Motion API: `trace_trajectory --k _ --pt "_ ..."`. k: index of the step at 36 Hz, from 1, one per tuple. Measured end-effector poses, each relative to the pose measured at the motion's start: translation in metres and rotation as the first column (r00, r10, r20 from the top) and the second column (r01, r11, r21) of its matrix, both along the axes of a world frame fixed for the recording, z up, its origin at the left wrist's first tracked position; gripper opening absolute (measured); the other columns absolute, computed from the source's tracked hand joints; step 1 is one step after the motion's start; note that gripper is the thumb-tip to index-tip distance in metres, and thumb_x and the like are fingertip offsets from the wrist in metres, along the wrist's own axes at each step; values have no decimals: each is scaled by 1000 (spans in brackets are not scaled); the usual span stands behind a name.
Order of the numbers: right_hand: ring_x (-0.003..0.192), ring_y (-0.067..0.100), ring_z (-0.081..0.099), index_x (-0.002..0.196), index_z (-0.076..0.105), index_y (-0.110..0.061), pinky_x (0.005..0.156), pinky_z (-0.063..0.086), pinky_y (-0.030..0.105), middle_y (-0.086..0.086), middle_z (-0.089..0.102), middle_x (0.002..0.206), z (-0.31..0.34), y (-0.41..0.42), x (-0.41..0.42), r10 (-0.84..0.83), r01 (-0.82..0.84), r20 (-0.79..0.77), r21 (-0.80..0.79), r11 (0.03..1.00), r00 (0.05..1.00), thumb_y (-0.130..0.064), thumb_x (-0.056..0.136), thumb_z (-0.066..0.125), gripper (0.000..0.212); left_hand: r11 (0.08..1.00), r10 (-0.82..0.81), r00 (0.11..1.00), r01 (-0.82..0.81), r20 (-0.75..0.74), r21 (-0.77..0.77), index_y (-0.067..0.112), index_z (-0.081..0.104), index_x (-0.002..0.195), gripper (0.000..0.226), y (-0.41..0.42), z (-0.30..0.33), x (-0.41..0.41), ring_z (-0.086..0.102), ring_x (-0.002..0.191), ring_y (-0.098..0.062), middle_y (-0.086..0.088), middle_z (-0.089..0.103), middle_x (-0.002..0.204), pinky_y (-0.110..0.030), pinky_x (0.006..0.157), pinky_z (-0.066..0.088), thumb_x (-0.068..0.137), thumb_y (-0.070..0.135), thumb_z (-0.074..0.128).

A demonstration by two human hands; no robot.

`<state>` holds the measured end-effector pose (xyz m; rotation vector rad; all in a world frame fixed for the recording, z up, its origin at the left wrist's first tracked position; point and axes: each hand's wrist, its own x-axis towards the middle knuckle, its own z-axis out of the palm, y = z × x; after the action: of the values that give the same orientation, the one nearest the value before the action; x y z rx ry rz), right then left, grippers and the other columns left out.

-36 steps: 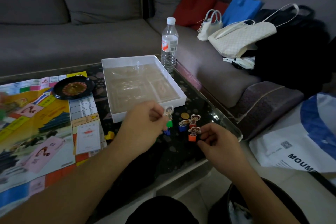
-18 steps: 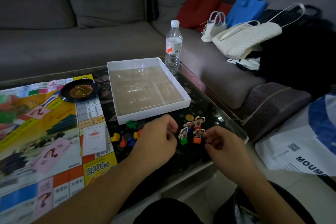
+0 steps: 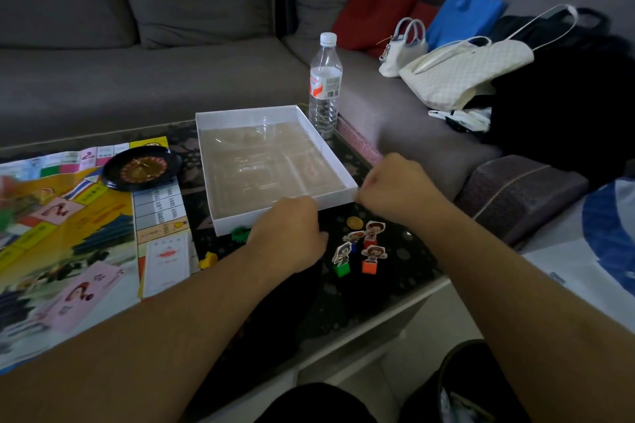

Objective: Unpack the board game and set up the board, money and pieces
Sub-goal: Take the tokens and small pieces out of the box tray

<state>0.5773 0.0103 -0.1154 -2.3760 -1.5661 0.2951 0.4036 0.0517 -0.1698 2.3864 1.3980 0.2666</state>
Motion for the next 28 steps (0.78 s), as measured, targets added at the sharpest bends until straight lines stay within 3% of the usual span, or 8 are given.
trace_trajectory --k 2,5,7,13,15,19,22,28 --pt "68 15 64 78 62 -15 60 55 29 1 66 75 1 20 -5 51 -45 53 -113 993 997 -28 79 83 25 999 36 999 -36 10 10 18 71 93 25 5 0 -4 67 79 -20 -1 67 83 -41 78 62 92 43 71" --pt "75 20 71 82 57 -17 83 62 43 0 72 74 3 35 -12 104 -67 98 -322 945 990 -37 73 92 42 996 70 997 -71 10 62 18 70 95 23 13 0 -14 65 82 -21 -1 66 88 -43 80 61 93 41 71" --pt "84 24 73 89 56 -13 90 61 47 0 73 80 2 38 -18 122 -56 138 -403 913 983 -42 69 95 52 996 49 999 -48 -24 73 18 69 97 20 15 -2 -22 65 84 -21 -1 65 91 -43 81 60 95 37 70" --pt "109 29 63 133 54 -13 97 56 51 6 62 114 -13 37 -24 94 -12 224 -344 939 970 -33 75 93 72 992 -7 991 24 -132 127 18 71 107 14 15 -8 -31 66 88 -21 -4 67 98 -41 82 61 98 27 67" --pt "109 30 61 136 53 -12 98 56 50 8 61 118 -14 35 -24 70 -3 185 -342 940 980 -31 77 91 73 993 -24 990 41 -142 113 18 71 111 16 15 -8 -32 66 93 -23 -6 67 105 -42 84 61 95 23 70" --pt "96 26 54 137 53 -9 95 57 44 5 53 104 -14 34 -22 37 5 120 -335 942 992 -27 76 92 75 996 -9 994 19 -112 85 17 69 114 21 14 -10 -36 66 95 -23 -6 66 110 -42 85 61 94 22 71" --pt "97 26 58 137 53 -7 92 58 42 6 55 105 -16 36 -22 15 20 99 -342 940 995 -25 73 94 78 997 1 995 7 -104 76 19 68 113 20 13 -10 -37 66 93 -22 -5 65 108 -42 85 61 94 23 70" --pt "100 27 58 140 50 -10 99 57 50 6 54 107 -20 38 -21 21 21 119 -338 941 993 -30 78 92 78 996 14 997 -7 -78 85 20 69 112 19 14 -15 -42 66 90 -21 -4 65 106 -41 83 61 93 23 71"
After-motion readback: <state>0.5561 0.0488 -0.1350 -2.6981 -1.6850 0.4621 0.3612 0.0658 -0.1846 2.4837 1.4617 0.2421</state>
